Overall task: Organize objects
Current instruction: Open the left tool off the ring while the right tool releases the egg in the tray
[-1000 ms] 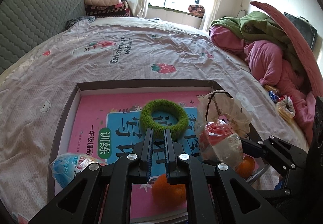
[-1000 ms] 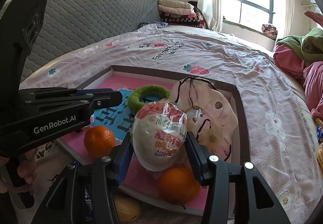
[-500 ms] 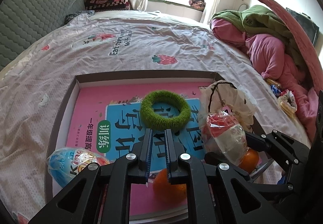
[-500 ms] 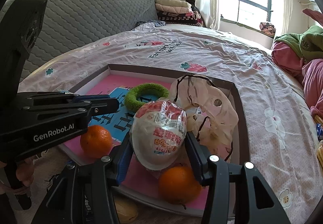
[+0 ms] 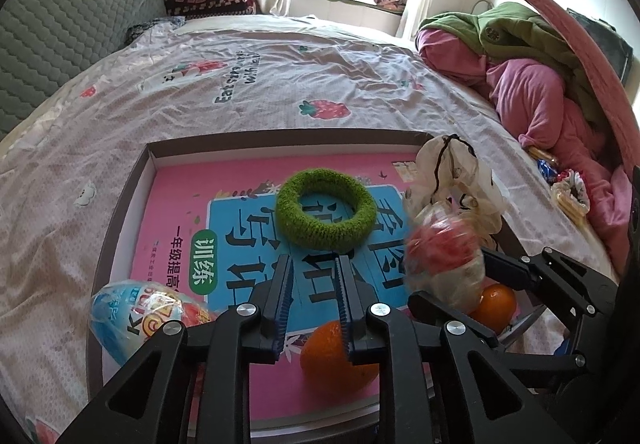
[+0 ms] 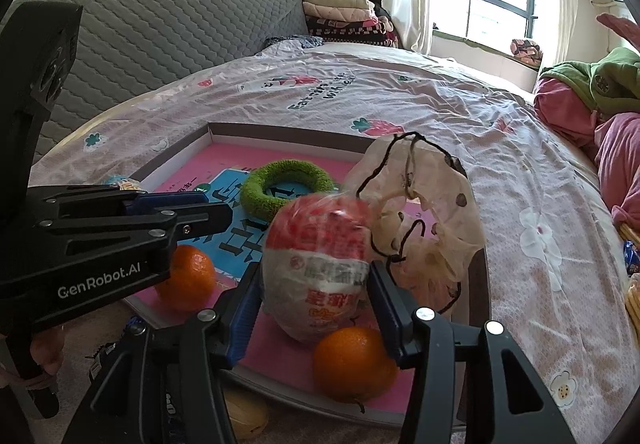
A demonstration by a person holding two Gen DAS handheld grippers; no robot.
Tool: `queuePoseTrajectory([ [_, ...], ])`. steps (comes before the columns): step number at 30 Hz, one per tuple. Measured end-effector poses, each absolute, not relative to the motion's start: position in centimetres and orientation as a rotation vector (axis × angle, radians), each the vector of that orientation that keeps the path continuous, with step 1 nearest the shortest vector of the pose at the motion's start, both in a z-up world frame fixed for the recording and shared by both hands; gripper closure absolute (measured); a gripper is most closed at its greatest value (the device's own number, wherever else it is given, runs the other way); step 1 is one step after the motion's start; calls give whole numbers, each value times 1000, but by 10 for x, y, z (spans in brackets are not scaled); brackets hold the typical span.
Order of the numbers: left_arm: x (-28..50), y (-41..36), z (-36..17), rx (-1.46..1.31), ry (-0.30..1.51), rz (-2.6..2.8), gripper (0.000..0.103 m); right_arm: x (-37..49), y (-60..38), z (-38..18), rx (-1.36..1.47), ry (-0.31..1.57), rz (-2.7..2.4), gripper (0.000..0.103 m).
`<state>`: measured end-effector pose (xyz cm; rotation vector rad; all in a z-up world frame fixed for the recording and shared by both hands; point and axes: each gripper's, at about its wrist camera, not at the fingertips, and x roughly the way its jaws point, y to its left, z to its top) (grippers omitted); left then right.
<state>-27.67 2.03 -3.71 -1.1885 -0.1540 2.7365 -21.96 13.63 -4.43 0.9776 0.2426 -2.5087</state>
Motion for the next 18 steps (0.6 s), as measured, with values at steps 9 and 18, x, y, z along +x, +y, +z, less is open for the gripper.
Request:
queuePoseTrajectory([
  [9, -272, 18, -32, -1172, -161, 2742, 67, -219, 136, -43, 974, 242, -2511, 49],
  [18, -267, 14, -24, -1156, -181, 2741, 57, -217, 135, -39, 956, 243, -2517, 48],
])
